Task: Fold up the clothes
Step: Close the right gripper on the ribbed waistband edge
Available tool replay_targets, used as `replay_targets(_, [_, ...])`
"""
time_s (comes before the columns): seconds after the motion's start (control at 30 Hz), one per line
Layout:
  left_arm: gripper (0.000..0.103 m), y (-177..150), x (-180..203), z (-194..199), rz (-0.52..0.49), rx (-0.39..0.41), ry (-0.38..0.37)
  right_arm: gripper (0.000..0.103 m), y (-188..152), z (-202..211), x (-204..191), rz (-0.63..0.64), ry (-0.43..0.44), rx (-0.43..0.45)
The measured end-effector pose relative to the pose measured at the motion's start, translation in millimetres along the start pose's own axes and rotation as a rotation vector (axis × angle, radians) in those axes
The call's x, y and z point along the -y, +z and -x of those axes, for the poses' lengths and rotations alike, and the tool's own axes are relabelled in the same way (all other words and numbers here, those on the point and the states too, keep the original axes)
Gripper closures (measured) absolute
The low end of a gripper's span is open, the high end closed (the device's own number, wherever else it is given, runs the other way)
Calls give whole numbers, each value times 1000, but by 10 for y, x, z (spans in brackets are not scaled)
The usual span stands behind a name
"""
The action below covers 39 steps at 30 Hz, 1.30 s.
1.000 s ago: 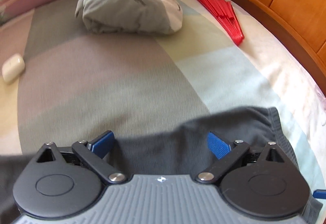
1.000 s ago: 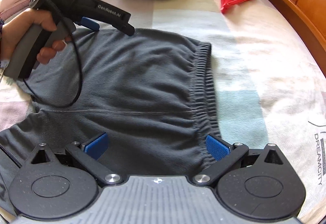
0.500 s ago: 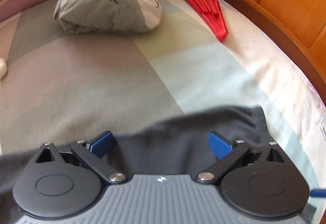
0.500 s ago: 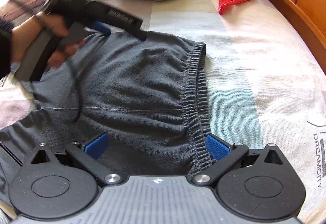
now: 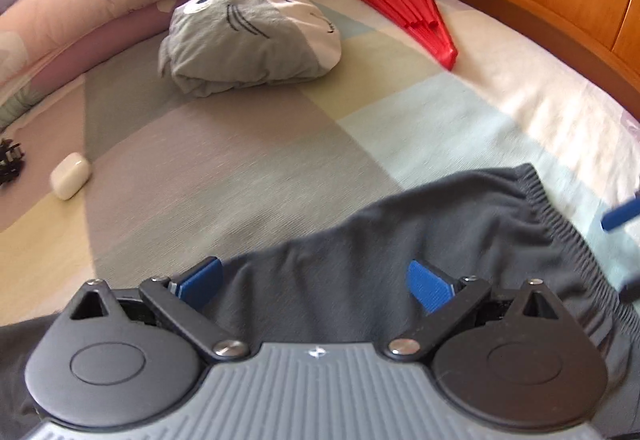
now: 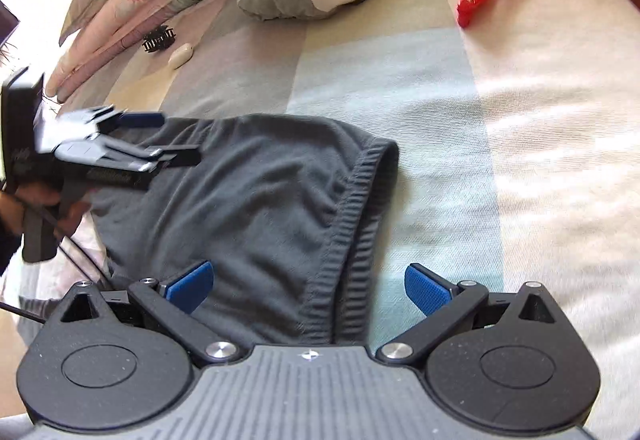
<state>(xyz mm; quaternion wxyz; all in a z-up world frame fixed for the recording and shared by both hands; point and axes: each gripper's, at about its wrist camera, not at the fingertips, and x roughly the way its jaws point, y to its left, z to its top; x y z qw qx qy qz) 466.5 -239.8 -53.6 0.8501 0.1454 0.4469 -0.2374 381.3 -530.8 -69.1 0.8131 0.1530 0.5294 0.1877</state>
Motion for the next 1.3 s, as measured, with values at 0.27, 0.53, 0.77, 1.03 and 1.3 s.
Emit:
replay_targets(0.27, [5, -130, 18, 203, -21, -26, 35, 0, 216, -182, 516, -199, 238, -52])
replay_targets(0.53, [5, -124, 75, 184, -48, -49, 44, 0, 495, -430, 682, -279, 397, -72])
replay_targets(0.77, [5, -60, 64, 143, -52, -43, 37, 0, 733, -602, 710, -283, 461, -62])
replay_targets(1.03, [5, -61, -23, 141, -35, -33, 44, 0, 798, -682, 695, -224, 514, -92])
replay_targets(1.3, [5, -90, -71, 196, -66, -25, 50, 6, 813, -751, 678, -192, 576, -226])
